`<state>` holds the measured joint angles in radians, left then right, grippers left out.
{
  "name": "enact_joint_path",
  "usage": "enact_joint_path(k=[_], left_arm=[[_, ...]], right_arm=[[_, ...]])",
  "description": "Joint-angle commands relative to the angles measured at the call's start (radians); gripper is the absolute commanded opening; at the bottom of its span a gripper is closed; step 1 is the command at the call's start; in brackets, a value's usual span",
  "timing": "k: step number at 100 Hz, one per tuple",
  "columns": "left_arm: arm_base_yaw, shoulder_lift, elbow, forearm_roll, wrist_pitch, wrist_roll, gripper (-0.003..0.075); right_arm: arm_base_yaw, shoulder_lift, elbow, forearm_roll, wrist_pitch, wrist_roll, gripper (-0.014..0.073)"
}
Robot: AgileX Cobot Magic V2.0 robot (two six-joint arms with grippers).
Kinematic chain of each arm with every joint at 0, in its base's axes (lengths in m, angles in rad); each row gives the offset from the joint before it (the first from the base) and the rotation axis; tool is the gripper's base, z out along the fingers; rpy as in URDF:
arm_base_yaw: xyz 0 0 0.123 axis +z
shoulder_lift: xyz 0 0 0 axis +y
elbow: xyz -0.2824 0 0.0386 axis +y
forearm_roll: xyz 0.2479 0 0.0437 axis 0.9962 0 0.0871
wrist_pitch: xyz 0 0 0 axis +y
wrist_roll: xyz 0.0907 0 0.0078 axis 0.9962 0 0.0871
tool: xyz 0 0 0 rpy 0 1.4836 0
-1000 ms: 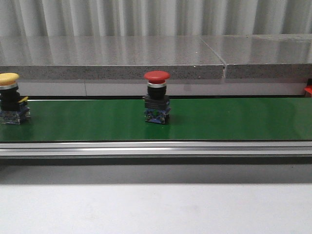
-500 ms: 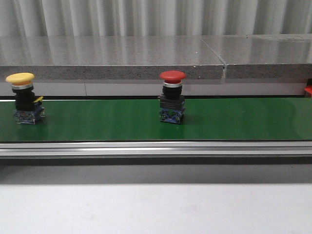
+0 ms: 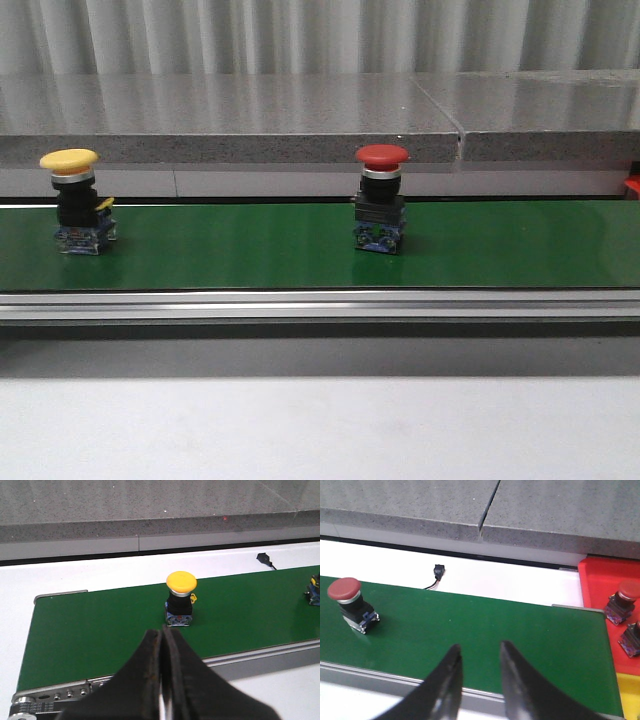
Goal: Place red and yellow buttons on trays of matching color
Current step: 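Move the right gripper over the red button nearing the belt's end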
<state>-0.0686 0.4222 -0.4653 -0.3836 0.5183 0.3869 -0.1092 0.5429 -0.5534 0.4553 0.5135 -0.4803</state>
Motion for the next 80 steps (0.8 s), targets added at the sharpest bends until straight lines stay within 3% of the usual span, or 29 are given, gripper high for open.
enact_joint_path(k=[1, 8, 13, 34, 55, 80], left_arm=[[-0.009, 0.004, -0.028, -0.023, -0.060, -0.002, -0.0021], [-0.009, 0.004, -0.028, -0.023, -0.060, -0.002, -0.0021], [-0.009, 0.004, -0.028, -0.023, -0.060, -0.002, -0.0021], [-0.009, 0.004, -0.028, -0.023, -0.060, -0.002, -0.0021], [-0.009, 0.004, -0.028, -0.023, -0.060, -0.002, -0.0021], [-0.009, 0.004, -0.028, -0.023, -0.060, -0.002, -0.0021]], right_arm=[[0.003, 0.000, -0.033, 0.009, -0.051, -0.006, 0.0489], [0.003, 0.000, -0.033, 0.010, -0.055, -0.006, 0.0580], [0.003, 0.000, -0.033, 0.010, -0.063, -0.006, 0.0598], [0.003, 0.012, -0.034, 0.120, -0.084, -0.006, 0.0594], [0.007, 0.115, -0.036, 0.132, -0.049, -0.007, 0.0594], [0.113, 0.305, -0.041, 0.132, -0.080, -0.058, 0.0594]])
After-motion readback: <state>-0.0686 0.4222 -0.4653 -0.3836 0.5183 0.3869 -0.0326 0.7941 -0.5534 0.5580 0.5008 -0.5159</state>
